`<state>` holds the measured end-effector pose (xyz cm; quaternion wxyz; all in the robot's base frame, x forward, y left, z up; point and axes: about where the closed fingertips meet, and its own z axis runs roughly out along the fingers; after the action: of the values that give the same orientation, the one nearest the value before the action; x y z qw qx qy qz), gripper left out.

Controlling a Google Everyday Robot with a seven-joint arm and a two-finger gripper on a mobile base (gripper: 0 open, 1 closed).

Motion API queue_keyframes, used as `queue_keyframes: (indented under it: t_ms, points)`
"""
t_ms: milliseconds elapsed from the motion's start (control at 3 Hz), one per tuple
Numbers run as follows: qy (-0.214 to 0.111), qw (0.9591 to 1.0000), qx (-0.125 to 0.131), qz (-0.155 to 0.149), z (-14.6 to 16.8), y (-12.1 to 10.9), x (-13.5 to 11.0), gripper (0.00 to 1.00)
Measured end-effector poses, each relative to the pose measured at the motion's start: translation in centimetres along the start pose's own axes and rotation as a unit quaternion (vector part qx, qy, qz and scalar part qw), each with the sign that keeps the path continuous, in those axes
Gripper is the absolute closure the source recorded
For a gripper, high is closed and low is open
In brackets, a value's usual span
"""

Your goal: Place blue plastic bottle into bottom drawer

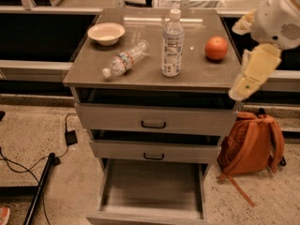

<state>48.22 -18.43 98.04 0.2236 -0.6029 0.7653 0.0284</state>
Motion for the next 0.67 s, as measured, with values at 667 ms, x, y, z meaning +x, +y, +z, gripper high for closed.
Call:
queue_keyframes:
  t_ms: [667]
  points:
    - [-0.115, 0.9932, -0.017, -0.012, 2.52, -3.26, -7.15, 0.0]
